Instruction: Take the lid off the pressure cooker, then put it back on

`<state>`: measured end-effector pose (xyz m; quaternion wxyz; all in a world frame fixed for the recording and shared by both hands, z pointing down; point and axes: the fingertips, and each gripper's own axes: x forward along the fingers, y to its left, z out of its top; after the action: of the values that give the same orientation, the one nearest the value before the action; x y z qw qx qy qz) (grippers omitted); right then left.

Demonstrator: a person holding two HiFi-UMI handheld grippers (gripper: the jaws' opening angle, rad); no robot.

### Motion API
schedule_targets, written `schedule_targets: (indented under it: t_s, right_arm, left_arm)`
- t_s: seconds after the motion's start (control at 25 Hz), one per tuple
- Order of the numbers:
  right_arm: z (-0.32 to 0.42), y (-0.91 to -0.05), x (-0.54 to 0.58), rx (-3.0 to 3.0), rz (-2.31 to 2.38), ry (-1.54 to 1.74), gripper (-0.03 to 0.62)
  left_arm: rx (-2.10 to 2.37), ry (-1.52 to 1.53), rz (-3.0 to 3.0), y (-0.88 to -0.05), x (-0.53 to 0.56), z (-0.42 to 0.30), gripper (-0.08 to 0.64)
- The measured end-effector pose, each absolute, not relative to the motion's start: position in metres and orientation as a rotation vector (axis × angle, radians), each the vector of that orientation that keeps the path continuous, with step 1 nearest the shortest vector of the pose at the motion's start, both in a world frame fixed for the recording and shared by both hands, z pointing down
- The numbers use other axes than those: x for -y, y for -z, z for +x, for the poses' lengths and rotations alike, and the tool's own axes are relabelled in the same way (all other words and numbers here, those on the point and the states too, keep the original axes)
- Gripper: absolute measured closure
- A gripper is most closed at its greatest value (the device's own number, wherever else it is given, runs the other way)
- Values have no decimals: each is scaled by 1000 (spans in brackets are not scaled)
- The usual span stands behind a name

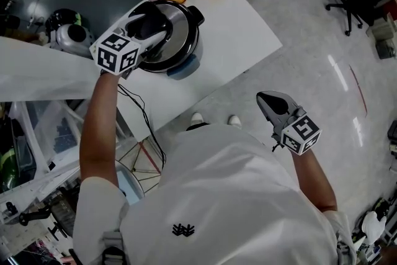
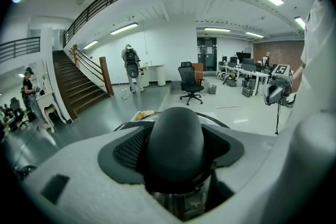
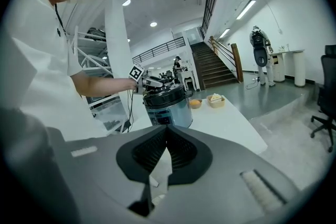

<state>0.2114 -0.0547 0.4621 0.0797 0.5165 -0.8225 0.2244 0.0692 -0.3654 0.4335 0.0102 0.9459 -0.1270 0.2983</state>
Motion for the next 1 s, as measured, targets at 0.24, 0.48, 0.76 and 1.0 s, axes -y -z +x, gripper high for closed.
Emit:
schedule_targets:
  t_s: [0.24, 0.48, 0.76, 1.0]
  right_arm:
    - [212, -462, 51, 2499, 1475, -669, 578]
    - [211, -465, 44, 2562, 1354, -664, 578]
    - [210, -473, 36, 2639, 1166, -646, 578]
    - [197, -487, 34, 2677, 999, -638, 578]
  left_arm:
    - [549, -870, 2931, -422, 361, 50, 222]
    - [749, -796, 2883, -407, 338, 18, 242]
    - [986, -721, 2772, -404, 280, -23, 293]
    - [1070, -650, 2671, -423, 203, -36, 365]
